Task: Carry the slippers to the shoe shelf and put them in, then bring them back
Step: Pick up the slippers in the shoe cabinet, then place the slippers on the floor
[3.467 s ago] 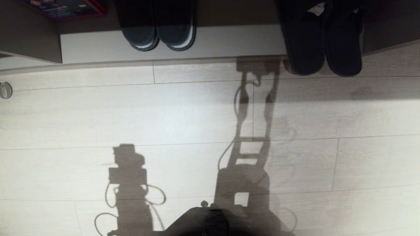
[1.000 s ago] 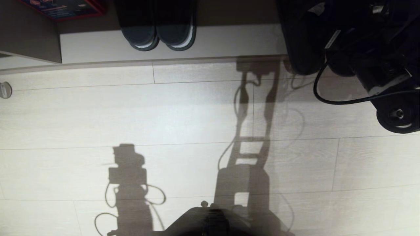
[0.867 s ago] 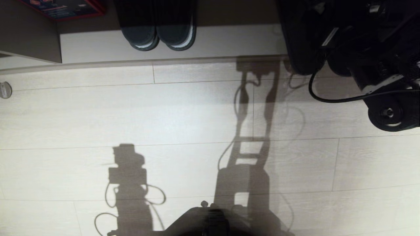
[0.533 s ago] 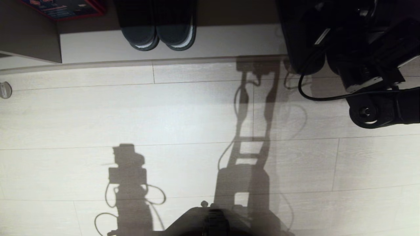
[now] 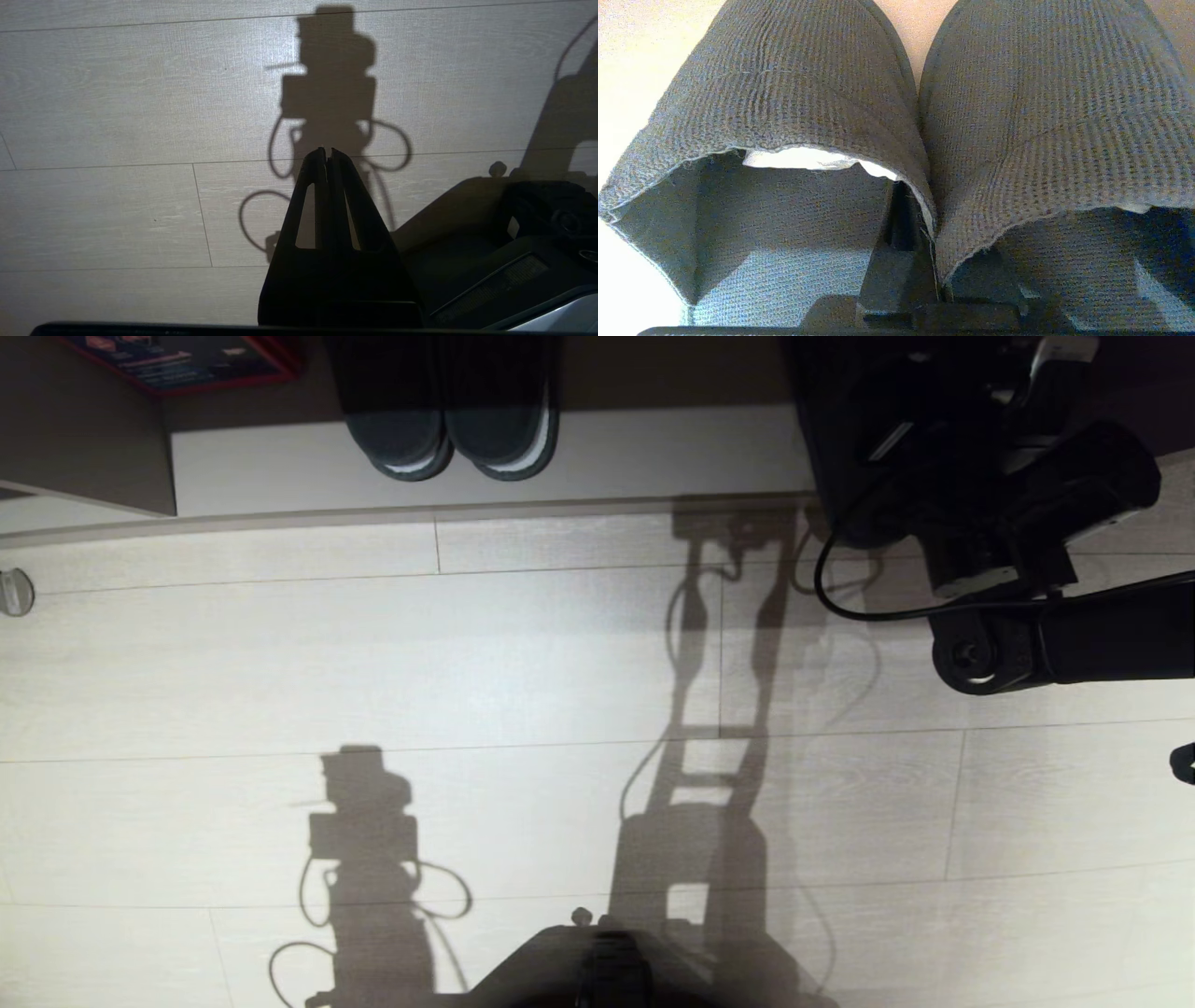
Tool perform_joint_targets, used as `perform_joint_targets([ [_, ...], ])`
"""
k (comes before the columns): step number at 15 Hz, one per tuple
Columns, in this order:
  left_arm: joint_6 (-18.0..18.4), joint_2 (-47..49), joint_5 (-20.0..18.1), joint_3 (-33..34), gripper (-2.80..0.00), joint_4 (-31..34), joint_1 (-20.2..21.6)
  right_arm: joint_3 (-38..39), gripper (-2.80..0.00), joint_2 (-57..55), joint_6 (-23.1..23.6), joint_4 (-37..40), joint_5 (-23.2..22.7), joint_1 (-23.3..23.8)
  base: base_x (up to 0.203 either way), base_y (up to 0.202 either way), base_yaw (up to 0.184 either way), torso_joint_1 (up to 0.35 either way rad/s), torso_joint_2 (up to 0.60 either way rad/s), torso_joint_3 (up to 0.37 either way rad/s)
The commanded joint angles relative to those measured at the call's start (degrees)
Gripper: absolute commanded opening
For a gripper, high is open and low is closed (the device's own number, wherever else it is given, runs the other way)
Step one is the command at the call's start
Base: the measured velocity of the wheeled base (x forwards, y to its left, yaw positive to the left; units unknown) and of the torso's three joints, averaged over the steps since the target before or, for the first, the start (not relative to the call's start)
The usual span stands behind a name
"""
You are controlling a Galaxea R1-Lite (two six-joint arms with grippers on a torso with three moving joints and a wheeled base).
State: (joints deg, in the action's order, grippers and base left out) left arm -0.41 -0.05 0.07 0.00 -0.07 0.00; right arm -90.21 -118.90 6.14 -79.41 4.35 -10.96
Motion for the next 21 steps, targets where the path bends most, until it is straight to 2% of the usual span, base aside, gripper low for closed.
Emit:
perform_joint_targets([
  [1,0.0,0.0,0.0,0.0,-2.8,0.0,0.0,0.2,-2.8,0.9,0.1,-0.2,0.0,0.0,0.0,0.0,0.0,0.0,0.0,0.0],
  [3,0.0,0.0,0.0,0.0,-2.8,0.0,0.0,2.2,-2.8,4.5,0.2,0.9,0.0,-0.1,0.0,0.0,0.0,0.0,0.0,0.0],
  [6,0.0,0.0,0.0,0.0,-2.8,0.0,0.0,9.7,-2.8,12.6,0.1,4.3,-0.1,-1.5,0.0,0.0,0.0,0.0,0.0,0.0],
  [12,0.1,0.0,0.0,0.0,-2.8,0.0,0.0,36.4,-2.8,32.4,0.2,9.5,0.1,-6.8,0.0,0.0,0.0,0.0,0.0,0.0],
  [14,0.1,0.0,0.0,0.0,-2.8,0.0,0.1,46.3,-2.8,41.5,0.4,14.3,0.6,-9.0,0.0,0.0,0.0,0.0,0.0,0.0],
  [17,0.1,0.0,0.0,0.0,-2.8,0.0,0.0,54.6,-2.8,55.1,0.8,23.9,2.6,-10.5,0.0,0.0,0.0,0.0,0.0,0.0],
  [21,0.1,0.0,0.0,0.0,-2.8,0.0,0.1,61.3,-2.8,77.1,0.7,40.5,3.0,-6.3,0.0,0.0,0.0,0.0,0.0,0.0],
])
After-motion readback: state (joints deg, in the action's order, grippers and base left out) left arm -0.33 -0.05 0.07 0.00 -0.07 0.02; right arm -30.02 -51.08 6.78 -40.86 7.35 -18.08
